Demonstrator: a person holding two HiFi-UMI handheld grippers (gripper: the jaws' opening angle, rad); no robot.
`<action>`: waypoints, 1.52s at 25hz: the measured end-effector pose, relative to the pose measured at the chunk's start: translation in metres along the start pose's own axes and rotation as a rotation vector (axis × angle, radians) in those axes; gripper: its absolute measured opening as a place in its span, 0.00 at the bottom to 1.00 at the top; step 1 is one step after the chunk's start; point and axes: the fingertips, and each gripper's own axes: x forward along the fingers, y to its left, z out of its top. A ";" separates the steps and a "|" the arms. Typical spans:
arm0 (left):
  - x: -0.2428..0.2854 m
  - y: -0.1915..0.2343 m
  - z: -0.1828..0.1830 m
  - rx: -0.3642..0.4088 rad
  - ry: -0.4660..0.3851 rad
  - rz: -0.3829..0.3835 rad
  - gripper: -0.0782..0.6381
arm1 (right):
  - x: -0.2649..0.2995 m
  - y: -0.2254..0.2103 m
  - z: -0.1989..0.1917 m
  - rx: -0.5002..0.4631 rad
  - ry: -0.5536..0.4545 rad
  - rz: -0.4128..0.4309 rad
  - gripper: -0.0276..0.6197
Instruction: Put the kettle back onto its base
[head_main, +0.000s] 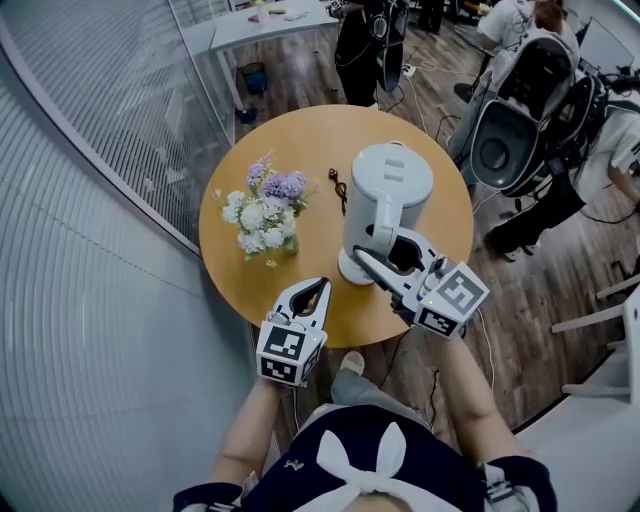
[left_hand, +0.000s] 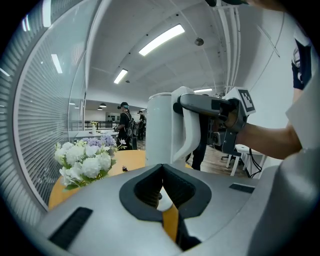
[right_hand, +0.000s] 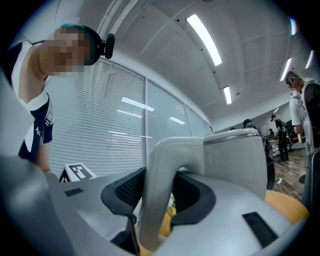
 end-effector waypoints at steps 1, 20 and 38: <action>-0.001 0.000 -0.001 -0.002 0.002 0.001 0.15 | 0.000 0.000 -0.002 0.006 0.002 0.000 0.29; 0.019 -0.009 -0.011 -0.018 0.068 -0.017 0.15 | -0.003 -0.024 -0.038 0.089 0.055 -0.017 0.30; 0.028 0.009 -0.033 -0.058 0.108 -0.013 0.15 | 0.009 -0.041 -0.089 0.141 0.129 -0.039 0.30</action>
